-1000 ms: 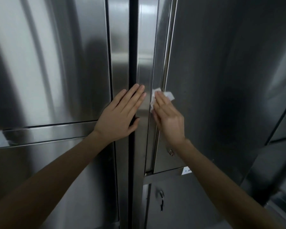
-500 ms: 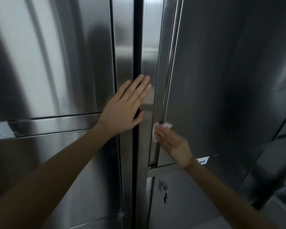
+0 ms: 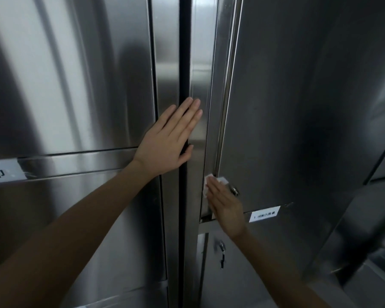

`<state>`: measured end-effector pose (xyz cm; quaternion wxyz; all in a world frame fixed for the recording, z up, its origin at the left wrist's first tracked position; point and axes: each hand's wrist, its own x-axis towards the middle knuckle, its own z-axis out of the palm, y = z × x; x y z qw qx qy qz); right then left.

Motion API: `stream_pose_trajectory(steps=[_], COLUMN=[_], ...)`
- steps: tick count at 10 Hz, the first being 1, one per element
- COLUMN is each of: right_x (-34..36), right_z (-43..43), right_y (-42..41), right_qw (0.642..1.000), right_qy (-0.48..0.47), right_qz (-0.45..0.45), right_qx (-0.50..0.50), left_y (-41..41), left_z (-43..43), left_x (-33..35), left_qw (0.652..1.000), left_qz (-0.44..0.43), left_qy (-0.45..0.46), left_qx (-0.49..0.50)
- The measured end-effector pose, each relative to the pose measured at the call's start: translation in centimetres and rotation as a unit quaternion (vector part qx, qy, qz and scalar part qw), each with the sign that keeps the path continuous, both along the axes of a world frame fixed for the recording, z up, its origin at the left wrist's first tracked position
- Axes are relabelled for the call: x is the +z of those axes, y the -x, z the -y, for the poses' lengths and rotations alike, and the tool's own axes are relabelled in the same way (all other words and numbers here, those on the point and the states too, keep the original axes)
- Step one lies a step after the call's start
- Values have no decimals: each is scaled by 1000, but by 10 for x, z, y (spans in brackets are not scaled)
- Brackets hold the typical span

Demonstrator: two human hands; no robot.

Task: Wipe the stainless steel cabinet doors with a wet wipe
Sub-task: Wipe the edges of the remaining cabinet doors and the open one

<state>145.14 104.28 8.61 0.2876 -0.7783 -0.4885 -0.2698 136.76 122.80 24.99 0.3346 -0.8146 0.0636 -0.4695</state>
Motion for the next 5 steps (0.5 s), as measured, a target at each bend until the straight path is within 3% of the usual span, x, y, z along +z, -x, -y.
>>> stream_pose_trajectory(steps=[1, 2, 3, 4, 5], right_x=[30, 64, 35, -21, -69], right_z=[0, -15, -20, -12, -5], right_y=[-4, -3, 3, -1, 5], right_qw=[998, 988, 989, 997, 986], right_qy=[-37, -133, -137, -68, -137], right_qz=[57, 75, 48, 27, -91], right_qx=[14, -13, -20, -36, -34], left_y=[1, 3, 8, 10, 6], left_z=[-1, -5, -11, -15, -19], left_x=[0, -11, -36, -60, -67], left_qw=[1000, 998, 991, 979, 980], left_qz=[-15, -53, -108, -152, -149], left_qy=[2, -25, -86, -138, -133], left_qx=[-5, -11, 0, 9, -4])
